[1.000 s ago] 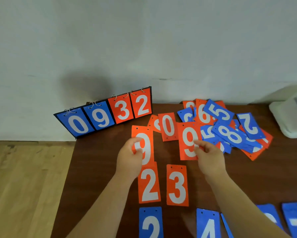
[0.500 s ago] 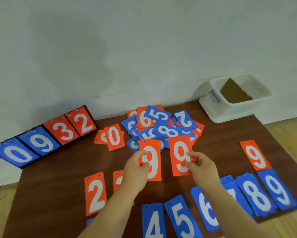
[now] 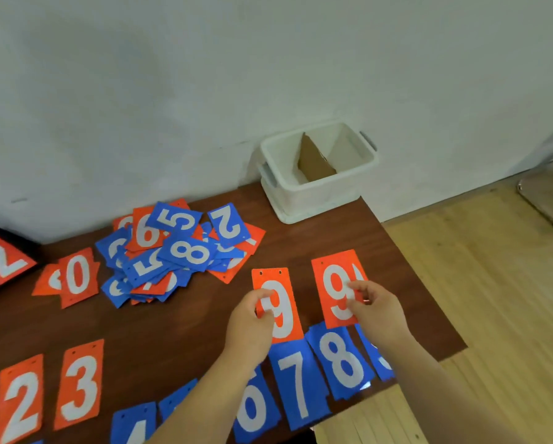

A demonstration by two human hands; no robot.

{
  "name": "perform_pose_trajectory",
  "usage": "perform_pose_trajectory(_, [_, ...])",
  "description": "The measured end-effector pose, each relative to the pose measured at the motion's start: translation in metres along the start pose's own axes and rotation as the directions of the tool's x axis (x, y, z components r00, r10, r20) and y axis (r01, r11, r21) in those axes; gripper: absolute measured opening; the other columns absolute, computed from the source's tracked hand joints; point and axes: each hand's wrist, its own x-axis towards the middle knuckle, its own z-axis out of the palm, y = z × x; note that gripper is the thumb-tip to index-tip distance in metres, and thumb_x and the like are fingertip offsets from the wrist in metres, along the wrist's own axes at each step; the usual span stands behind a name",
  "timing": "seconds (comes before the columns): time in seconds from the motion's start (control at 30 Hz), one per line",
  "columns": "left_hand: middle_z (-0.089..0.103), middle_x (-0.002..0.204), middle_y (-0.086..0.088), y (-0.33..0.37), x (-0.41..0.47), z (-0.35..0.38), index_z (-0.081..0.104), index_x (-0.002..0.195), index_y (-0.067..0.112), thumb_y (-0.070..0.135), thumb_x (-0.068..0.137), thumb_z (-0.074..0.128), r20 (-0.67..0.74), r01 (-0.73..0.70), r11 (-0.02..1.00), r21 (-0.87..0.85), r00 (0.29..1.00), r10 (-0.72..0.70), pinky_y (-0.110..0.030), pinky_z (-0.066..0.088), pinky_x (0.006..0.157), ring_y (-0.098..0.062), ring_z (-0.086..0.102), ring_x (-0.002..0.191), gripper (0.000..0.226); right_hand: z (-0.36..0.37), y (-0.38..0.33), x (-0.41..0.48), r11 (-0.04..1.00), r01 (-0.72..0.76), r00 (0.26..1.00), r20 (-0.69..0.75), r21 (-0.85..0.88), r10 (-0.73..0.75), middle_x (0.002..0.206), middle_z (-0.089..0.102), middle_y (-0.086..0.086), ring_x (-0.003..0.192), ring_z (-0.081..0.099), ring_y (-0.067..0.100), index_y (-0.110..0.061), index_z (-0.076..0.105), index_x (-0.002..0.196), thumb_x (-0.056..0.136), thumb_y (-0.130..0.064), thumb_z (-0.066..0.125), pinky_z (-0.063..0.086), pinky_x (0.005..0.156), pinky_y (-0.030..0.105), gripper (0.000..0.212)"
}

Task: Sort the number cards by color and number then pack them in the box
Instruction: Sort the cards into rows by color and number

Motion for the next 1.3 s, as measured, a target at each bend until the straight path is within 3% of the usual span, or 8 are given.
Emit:
perform_pose_trajectory(0.13, [0.057,0.126,0.014,0.006,0.011,0.020,0.064,0.115,0.039,0.004,0.097,0.055,0.011,0.019,0.999,0.026,1.000,-0.020,-0.021,0.046,0.090,-0.007,0.052,0.115,0.041,-0.024,0.009,0.037,1.000,0.000,1.000,-0.019,-0.013,0.000,0.102,0.071,-0.007,0.073,0.069,0.016,-0.031,0.069,0.116,0.093,-0.014,0.067,0.059,0.060,0.032,0.028])
perform_pose_trajectory(0.37, [0.055,0.130,0.015,0.015,0.031,0.053,0.062,0.120,0.039,0.010,0.099,0.060,0.042,0.033,0.993,0.114,0.998,-0.038,-0.011,0.045,0.077,-0.008,0.052,0.123,0.036,-0.024,0.029,0.105,0.962,0.030,0.996,0.088,-0.273,-0.007,0.133,0.063,-0.002,0.097,0.062,0.010,-0.029,0.060,0.135,0.098,-0.017,0.061,0.050,0.065,0.016,0.039])
perform_pose_trajectory(0.53, [0.057,0.139,0.009,0.014,0.044,0.071,0.059,0.125,0.039,0.015,0.098,0.066,0.043,0.060,0.984,0.167,0.997,-0.068,-0.010,0.048,0.077,-0.009,0.054,0.122,0.037,-0.026,0.056,0.115,0.758,0.076,0.996,0.082,-0.648,-0.030,0.138,0.042,0.001,0.123,0.044,0.024,-0.035,0.061,0.133,0.089,-0.044,0.071,0.048,0.099,0.035,0.046])
perform_pose_trajectory(0.6, [0.057,0.140,0.008,0.016,0.047,0.079,0.059,0.126,0.038,0.015,0.097,0.067,0.045,0.066,0.983,0.170,0.996,-0.075,-0.018,0.053,0.083,-0.014,0.054,0.128,0.038,-0.032,0.052,0.112,0.802,0.088,0.996,0.051,-0.591,-0.072,0.138,0.042,-0.002,0.122,0.046,0.021,-0.036,0.063,0.127,0.087,-0.045,0.073,0.049,0.097,0.035,0.042])
perform_pose_trajectory(0.67, [0.057,0.138,0.009,0.023,0.049,0.089,0.059,0.128,0.039,0.017,0.097,0.068,0.052,0.063,0.983,0.172,0.996,-0.073,-0.024,0.056,0.089,-0.014,0.055,0.128,0.039,-0.035,0.042,0.106,0.945,0.079,0.995,0.083,-0.317,-0.055,0.128,0.052,-0.007,0.108,0.058,0.011,-0.035,0.065,0.116,0.089,-0.041,0.073,0.051,0.084,0.026,0.029])
perform_pose_trajectory(0.77, [0.058,0.133,0.011,0.034,0.053,0.109,0.059,0.126,0.040,0.018,0.096,0.070,0.085,0.021,0.987,0.161,0.996,-0.036,-0.019,0.055,0.084,-0.010,0.057,0.117,0.039,-0.028,0.029,0.096,0.992,0.074,0.967,0.252,-0.099,-0.047,0.110,0.064,-0.018,0.095,0.063,0.000,-0.038,0.062,0.117,0.092,-0.035,0.070,0.049,0.071,0.018,0.026])
perform_pose_trajectory(1.07, [0.060,0.133,0.008,0.051,0.084,0.155,0.060,0.131,0.032,0.018,0.098,0.063,0.170,-0.158,0.938,0.309,0.979,0.109,-0.013,0.047,0.077,-0.014,0.059,0.118,0.036,-0.033,0.035,0.129,0.976,0.093,0.992,0.103,-0.196,-0.074,0.095,0.068,-0.014,0.086,0.065,0.005,-0.032,0.066,0.107,0.094,-0.020,0.065,0.048,0.065,0.016,0.017])
perform_pose_trajectory(1.3, [0.042,0.123,0.006,0.033,0.098,0.157,0.049,0.142,0.040,0.033,0.097,0.061,0.265,-0.295,0.634,0.715,0.953,0.144,-0.036,0.047,0.101,-0.017,0.042,0.118,0.047,-0.023,0.051,0.143,0.831,0.120,0.992,0.092,-0.544,-0.083,0.116,0.064,0.001,0.098,0.065,0.019,-0.022,0.065,0.124,0.101,-0.023,0.053,0.060,0.080,0.035,0.026])
